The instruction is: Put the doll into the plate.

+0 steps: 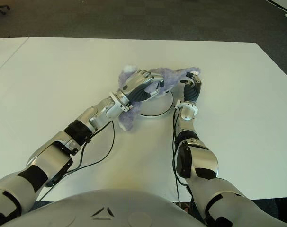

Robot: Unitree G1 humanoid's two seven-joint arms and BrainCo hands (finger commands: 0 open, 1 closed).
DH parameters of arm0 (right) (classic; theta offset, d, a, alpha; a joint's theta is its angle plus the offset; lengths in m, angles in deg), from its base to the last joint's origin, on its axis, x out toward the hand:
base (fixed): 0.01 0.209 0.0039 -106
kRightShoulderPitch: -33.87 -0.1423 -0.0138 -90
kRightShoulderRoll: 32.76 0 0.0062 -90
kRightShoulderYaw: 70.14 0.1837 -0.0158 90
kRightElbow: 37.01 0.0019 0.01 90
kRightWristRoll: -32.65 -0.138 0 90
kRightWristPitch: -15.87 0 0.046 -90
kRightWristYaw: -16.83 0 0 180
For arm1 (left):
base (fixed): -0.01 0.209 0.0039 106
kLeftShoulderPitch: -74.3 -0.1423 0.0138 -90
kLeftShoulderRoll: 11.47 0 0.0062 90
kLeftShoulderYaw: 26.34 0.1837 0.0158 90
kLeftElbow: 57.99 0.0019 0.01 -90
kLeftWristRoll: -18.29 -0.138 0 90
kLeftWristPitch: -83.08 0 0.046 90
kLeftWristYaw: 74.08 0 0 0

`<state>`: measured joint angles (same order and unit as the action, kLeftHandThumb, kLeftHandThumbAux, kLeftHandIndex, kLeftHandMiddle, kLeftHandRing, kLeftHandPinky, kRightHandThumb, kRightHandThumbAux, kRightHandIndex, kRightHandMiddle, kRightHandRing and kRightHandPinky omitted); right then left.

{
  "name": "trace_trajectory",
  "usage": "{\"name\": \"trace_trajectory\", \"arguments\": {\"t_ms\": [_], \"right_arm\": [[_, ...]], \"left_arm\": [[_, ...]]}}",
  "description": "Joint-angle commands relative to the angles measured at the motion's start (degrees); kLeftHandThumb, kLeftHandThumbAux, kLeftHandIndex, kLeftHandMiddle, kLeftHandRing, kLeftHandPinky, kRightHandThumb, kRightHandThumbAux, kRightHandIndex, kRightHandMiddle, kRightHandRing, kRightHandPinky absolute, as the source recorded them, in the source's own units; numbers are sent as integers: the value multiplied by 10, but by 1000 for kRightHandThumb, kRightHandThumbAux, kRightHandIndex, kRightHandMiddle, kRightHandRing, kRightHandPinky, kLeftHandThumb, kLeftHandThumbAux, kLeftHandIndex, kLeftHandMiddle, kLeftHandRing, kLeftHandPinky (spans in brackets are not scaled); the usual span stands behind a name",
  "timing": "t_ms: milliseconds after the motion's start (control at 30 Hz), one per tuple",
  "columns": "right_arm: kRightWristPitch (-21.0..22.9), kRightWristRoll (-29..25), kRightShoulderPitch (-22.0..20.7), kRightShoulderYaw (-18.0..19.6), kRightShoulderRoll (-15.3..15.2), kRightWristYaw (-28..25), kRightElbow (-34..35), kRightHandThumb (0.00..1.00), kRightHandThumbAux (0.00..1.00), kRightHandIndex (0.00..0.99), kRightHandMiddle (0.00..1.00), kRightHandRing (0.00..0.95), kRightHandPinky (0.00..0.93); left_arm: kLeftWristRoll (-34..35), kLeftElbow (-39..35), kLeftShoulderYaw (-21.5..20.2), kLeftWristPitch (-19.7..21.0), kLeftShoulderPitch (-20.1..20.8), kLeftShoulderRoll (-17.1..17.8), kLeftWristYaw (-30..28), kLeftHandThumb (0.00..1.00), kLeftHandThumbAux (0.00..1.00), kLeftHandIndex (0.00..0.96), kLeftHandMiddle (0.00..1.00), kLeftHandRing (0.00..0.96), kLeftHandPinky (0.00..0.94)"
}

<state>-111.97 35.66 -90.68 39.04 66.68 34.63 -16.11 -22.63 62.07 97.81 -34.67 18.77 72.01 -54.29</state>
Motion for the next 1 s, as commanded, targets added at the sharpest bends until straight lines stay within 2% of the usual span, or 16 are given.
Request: {"name": "trace_trajectory", "arguments": {"t_ms": [33, 300, 533, 633, 733, 833, 1000], "right_arm": [[22, -21, 148, 12, 88, -5, -81, 1000, 667, 326, 317, 450, 167], [16, -11, 150, 3, 89, 10, -80, 1000, 665, 302, 319, 457, 217], [23, -10, 148, 0, 90, 18, -80, 1000, 664, 273, 308, 460, 205], [27, -13, 146, 2, 91, 17, -79, 1000, 663, 269, 313, 461, 182], [34, -15, 145, 3, 91, 14, -80, 1000, 663, 266, 316, 461, 174], [41, -17, 146, 5, 90, 11, -81, 1000, 660, 250, 319, 461, 153], [48, -16, 145, 5, 87, 11, -82, 1000, 657, 234, 310, 462, 159]], "left_arm": [[-11, 4, 4, 20, -48, 18, -29, 739, 697, 440, 828, 826, 852], [-25, 20, 8, 26, -50, 17, -7, 744, 696, 441, 833, 833, 851], [-32, 43, 6, 27, -54, 12, 23, 739, 696, 441, 814, 817, 816], [-34, 47, 6, 29, -56, 12, 33, 724, 692, 439, 773, 787, 787], [-33, 49, 6, 30, -61, 13, 35, 718, 690, 437, 764, 782, 779], [-26, 43, 5, 29, -72, 19, 20, 709, 688, 431, 731, 746, 711], [-25, 33, 5, 27, -85, 27, 14, 700, 690, 424, 715, 725, 730]]}}
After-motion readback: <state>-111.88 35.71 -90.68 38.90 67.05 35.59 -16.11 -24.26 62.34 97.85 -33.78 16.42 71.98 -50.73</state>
